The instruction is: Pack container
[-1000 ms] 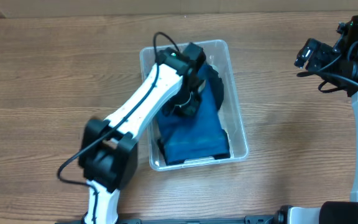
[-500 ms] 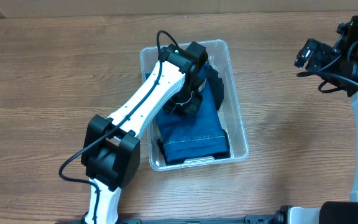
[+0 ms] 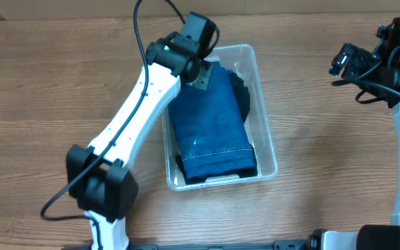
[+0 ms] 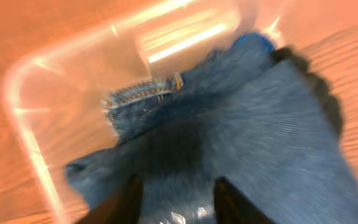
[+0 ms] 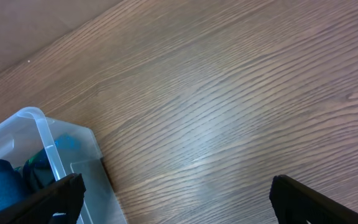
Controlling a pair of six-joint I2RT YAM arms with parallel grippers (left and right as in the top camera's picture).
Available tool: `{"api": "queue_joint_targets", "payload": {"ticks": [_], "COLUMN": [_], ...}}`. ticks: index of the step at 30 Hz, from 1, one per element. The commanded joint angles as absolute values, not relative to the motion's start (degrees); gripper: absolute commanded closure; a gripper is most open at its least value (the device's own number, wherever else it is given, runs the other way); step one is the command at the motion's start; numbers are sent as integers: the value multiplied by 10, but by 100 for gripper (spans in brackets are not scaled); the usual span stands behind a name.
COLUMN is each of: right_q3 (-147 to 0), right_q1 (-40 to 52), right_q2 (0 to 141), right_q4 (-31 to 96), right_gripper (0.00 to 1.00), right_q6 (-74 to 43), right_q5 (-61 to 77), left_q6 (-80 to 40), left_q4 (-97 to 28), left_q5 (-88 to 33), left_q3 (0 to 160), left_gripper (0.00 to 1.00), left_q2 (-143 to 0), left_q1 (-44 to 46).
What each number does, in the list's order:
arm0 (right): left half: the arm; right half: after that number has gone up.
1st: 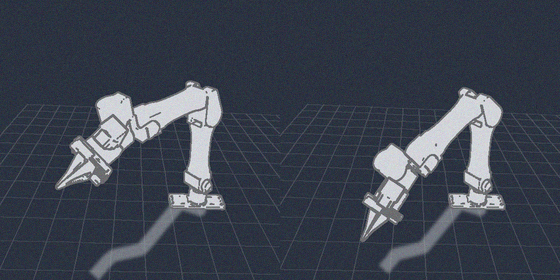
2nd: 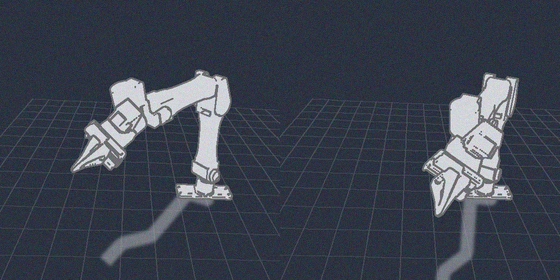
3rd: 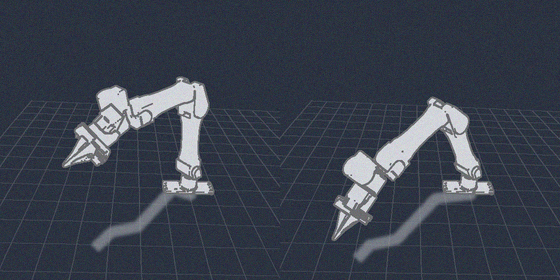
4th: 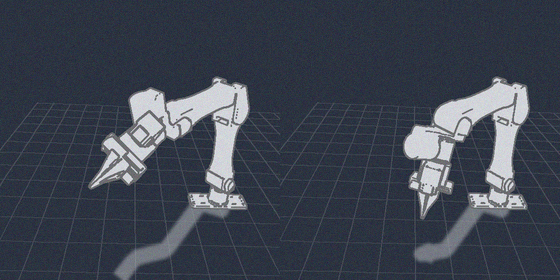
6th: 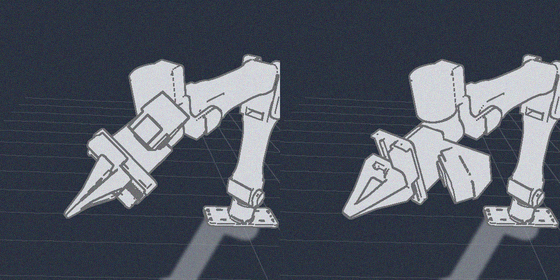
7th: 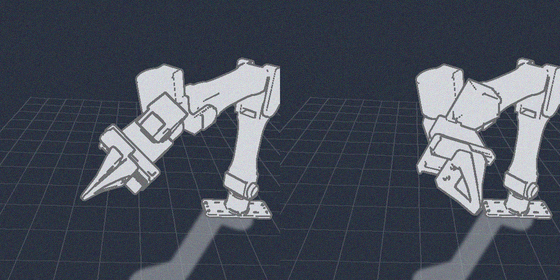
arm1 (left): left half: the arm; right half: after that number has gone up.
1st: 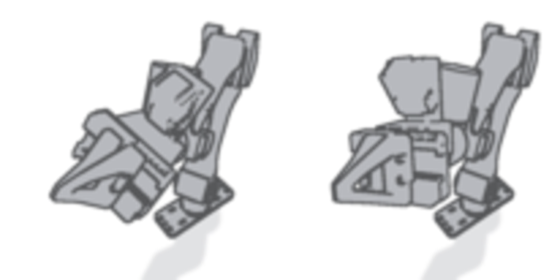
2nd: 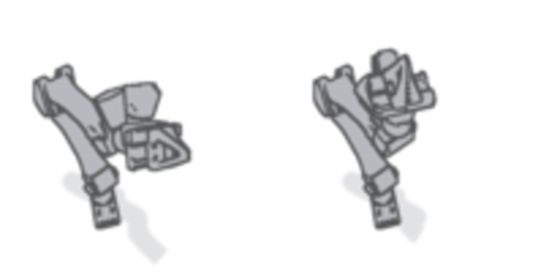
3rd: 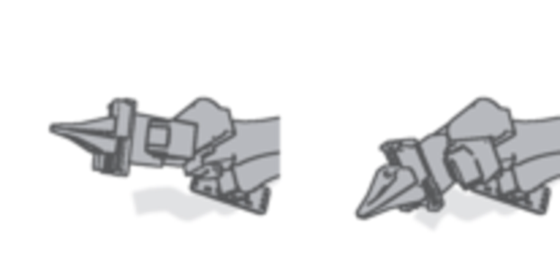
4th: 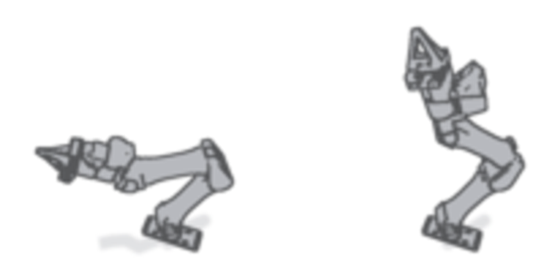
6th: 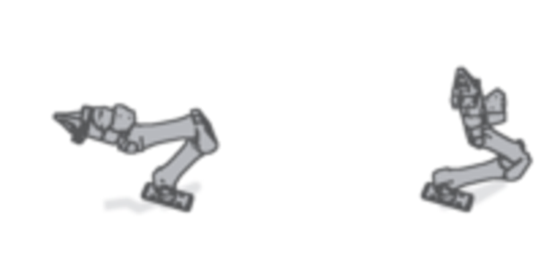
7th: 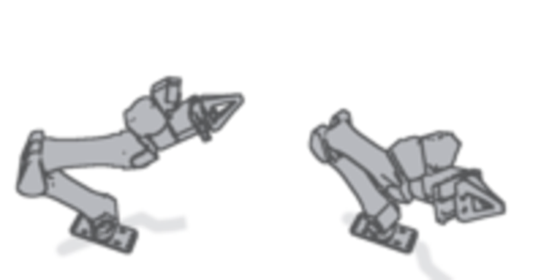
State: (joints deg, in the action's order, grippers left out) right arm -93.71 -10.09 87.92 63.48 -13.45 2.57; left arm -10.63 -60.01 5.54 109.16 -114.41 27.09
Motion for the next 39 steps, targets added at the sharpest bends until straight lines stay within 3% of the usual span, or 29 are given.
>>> {"api": "queue_joint_targets", "payload": {"ticks": [1,5,13,16,17,19,20,21,26,32,39], "right_q3": [-938,-938,-938,-938,-938,-938,-938,-938,-938,-938,-938], "right_q1": [-102,-102,-102,-102,-102,-102,-101,-97,-74,-57,-57], "right_q2": [879,879,879,879,879,879,879,879,879,879,879], "right_q4": [634,634,634,634,633,631,629,627,602,573,618], "right_gripper": [0,0,0,0,0,0,0,0,0,0,0], "right_q6": [-133,-133,-133,-133,-133,-130,-117,-100,-69,-53,-17], "right_q5": [20,20,20,20,20,20,25,31,31,31,74], "left_q6": [-122,-75,-53,-46,-46,-47,-47,-47,-85,-129,-116], "left_q4": [-609,-615,-623,-642,-643,-638,-635,-635,-661,-684,-732], "left_q5": [-51,-131,-90,-88,-88,-85,-81,-62,7,-6,-6], "left_q3": [1094,1094,1098,1100,1101,1101,1101,1101,1101,1100,1100], "left_gripper": [76,91,91,78,69,44,25,0,0,0,0], "left_q2": [-1225,-1285,-1265,-1215,-1196,-1140,-1114,-1075,-989,-981,-978], "left_q1": [271,297,316,292,284,263,253,236,157,51,11]}}
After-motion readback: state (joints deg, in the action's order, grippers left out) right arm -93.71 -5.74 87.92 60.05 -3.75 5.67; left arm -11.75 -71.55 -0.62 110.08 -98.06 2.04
